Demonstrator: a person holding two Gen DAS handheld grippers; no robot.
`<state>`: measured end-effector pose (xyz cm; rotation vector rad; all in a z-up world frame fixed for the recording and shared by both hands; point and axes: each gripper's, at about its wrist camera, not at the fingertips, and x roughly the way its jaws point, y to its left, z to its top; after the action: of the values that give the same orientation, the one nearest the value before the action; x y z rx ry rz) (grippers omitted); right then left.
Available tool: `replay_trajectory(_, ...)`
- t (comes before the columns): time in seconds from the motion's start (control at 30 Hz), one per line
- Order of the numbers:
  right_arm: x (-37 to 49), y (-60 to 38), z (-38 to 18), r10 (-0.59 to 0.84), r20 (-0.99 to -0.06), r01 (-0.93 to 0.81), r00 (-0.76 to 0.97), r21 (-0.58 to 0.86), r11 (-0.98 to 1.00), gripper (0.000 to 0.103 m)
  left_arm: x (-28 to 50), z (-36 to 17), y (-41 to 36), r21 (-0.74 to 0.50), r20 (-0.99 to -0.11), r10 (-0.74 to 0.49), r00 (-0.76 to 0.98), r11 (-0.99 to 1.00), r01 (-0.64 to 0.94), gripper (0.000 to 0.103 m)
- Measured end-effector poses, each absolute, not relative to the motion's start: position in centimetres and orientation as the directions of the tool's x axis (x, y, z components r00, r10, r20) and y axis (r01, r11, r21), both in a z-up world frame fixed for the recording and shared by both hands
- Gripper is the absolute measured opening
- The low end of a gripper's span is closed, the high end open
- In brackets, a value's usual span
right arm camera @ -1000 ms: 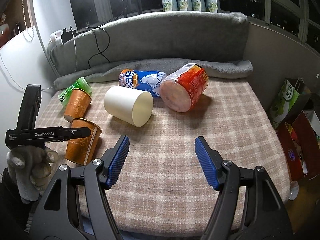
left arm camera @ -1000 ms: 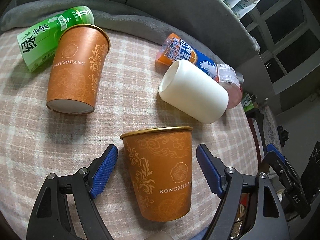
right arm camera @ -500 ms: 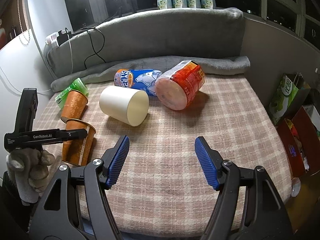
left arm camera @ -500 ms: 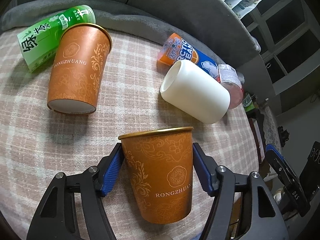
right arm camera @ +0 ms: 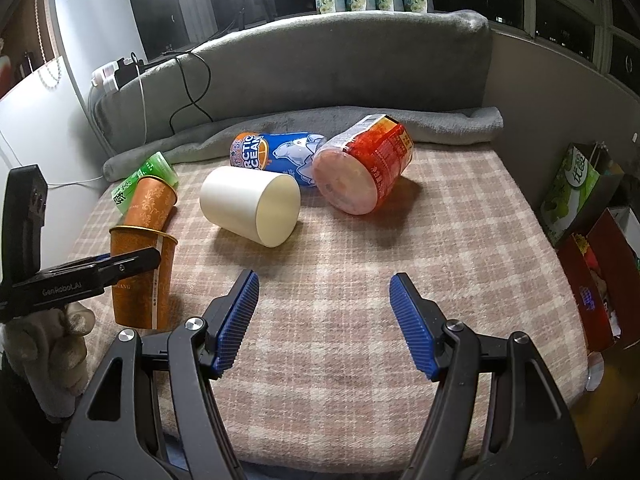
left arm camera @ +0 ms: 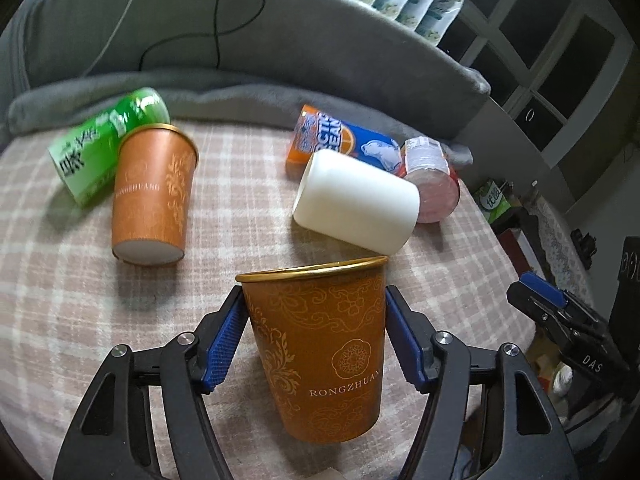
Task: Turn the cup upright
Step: 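Lift the orange cup with the left tool and carry it upright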
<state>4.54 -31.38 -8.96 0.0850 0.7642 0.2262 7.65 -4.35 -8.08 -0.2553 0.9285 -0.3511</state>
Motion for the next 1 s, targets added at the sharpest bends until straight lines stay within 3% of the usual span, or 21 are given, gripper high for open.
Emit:
replay_trajectory(0.4, 4.4, -31.2, -9.2, 0.241, -0.681, -0.173, 0.691, 0.168, 0.971, 0.071, 7.8, -8.5, -6.2, -0.133, -0.588, -0.251, 0.769, 0.968, 0.214, 0.067)
replay_trajectory(1.0, 4.2, -30.7, -9.1, 0.260, -0.676, -0.193, 0.689, 0.174, 0.966, 0.071, 6.1, -9.4, -6.6, -0.118, -0.630, -0.257, 0.733, 0.965, 0.236, 0.066)
